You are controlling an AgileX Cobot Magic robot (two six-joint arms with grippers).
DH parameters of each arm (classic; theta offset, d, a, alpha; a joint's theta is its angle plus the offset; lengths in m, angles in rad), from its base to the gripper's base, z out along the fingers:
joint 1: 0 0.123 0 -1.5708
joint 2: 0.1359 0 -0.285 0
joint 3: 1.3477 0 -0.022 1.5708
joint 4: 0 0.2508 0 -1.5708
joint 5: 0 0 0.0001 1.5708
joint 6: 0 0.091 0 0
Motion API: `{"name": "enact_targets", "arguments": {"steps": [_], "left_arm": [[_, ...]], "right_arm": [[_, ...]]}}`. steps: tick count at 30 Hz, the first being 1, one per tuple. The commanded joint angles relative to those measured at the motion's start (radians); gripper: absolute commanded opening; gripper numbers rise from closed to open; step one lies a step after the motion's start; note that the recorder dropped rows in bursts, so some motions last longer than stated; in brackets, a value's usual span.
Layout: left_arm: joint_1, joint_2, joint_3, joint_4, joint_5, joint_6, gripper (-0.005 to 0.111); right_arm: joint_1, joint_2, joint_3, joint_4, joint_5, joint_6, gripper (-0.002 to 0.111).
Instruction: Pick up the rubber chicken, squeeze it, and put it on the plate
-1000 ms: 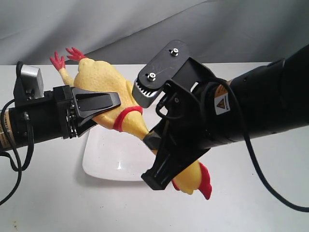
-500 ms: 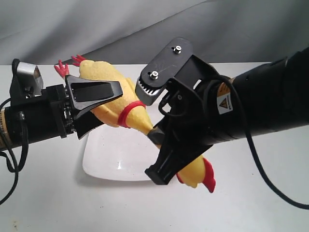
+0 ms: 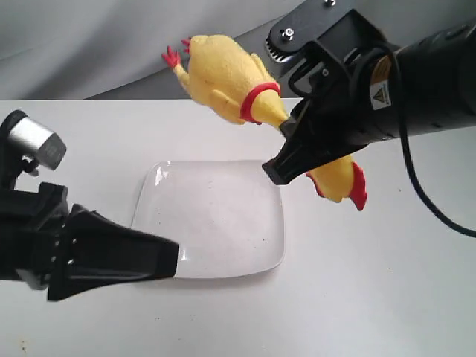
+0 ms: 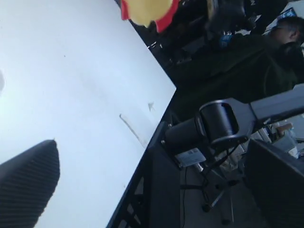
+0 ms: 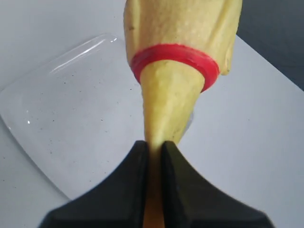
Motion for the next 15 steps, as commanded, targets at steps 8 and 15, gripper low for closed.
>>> {"name": "enact_targets", "arguments": {"steps": [8, 15], "left_arm": [[-0.001, -0.493, 0.0, 0.077, -0.012, -0.223, 0.104], [-0.001, -0.769, 0.0, 0.077, 0.062, -0.223, 0.104]], "right_arm": [[-0.013, 0.247, -0.006, 0.293, -0.15, -0.327, 0.0], [-0.013, 0.378, -0.006, 0.291, -0.193, -0.344, 0.0]]}}
